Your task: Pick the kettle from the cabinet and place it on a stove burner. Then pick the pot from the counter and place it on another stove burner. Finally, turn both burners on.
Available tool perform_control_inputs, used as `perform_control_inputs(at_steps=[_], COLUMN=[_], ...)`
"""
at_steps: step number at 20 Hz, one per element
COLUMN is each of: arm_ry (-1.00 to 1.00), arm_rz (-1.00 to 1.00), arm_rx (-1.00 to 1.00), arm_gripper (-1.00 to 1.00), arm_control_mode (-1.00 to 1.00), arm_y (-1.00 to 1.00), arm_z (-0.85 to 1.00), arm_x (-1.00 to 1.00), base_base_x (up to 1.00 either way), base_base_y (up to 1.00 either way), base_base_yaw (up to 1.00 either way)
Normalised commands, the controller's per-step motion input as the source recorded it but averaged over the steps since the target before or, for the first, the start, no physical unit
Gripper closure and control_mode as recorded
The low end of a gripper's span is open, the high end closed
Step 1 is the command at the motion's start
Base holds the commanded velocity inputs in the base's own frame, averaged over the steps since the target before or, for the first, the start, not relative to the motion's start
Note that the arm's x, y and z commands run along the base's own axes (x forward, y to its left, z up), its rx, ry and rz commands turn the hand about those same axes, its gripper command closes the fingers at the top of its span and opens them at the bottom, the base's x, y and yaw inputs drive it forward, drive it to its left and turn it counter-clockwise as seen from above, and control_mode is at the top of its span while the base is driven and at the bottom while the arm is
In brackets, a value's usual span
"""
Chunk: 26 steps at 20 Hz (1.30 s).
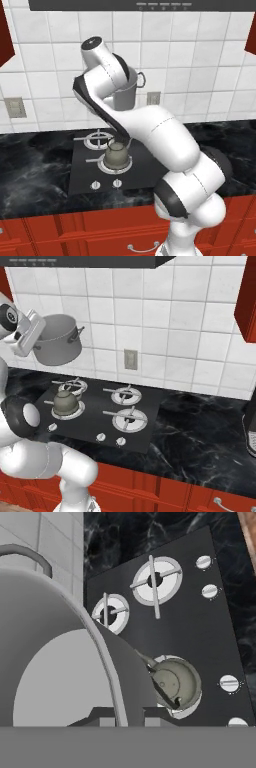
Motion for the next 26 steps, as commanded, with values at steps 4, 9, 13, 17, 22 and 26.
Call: perform_control_inputs(at_steps=[4, 9, 13, 17, 22, 26], arm_ry=[0.04, 0.04, 0.00, 0.00, 0.00, 0.00], arm_rz=[0.02, 0.00, 0.00, 0.00, 0.00, 0.00], arm_rx=[0.00, -0.01, 0.00, 0.00, 0.00, 0.00], arm_gripper=[1.00, 1.00, 1.00, 1.00, 1.00, 1.00], arm_control_mode=[-1.00, -1.00, -1.00, -1.00, -1.00, -1.00], arm_y=[0.21, 0.07, 0.00, 0.00, 0.00, 0.06], arm_z=[-0.21, -0.17, -0.23, -0.30, -0.29, -0.25], arm_x=[0.36, 0.22, 0.03, 0.09, 0.21, 0.34], base_base_x=[0.00, 0.00, 0.00, 0.00, 0.00, 0.00], base_base_y=[0.00, 0.00, 0.00, 0.00, 0.00, 0.00], base_base_yaw=[0.00, 0.00, 0.00, 0.00, 0.00, 0.00])
